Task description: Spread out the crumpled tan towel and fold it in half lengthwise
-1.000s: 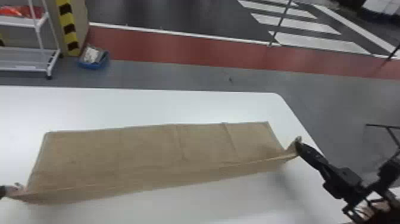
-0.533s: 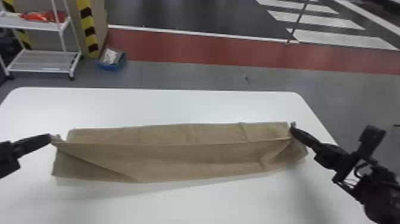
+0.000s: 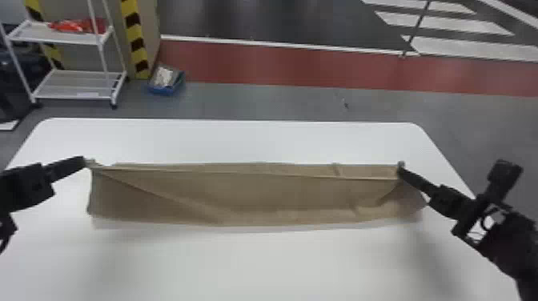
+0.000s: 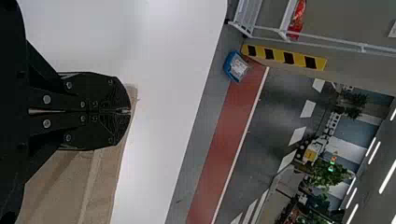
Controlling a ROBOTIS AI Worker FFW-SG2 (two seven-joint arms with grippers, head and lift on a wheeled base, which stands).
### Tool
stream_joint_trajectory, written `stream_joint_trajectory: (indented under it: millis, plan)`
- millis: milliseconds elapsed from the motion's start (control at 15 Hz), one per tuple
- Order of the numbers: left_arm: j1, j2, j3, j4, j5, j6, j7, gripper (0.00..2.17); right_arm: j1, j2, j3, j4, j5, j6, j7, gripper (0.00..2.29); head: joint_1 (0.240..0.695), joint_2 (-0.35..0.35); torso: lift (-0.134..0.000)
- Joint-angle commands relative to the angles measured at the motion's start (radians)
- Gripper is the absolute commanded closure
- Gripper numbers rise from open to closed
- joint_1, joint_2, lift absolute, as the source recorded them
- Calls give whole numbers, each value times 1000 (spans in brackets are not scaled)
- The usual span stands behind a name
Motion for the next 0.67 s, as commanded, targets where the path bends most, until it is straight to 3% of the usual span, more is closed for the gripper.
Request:
stream_joint_trajectory:
  millis: [0,333,600]
  plan:
    - [-28,1,-26,36,-20,-8,2,1895,-24,8,-4,3,-9,16,-11,1214,695,-145,-125]
    - [-53,4,-32,70,-20,-38,13,1895,-73,8,9,6,1,19,-39,1214,695,-141,-125]
    - [-94,4,-84,147,-46,-124,18,1895,-99,6,38,78,21,-2,-54,1210,695,-137,-125]
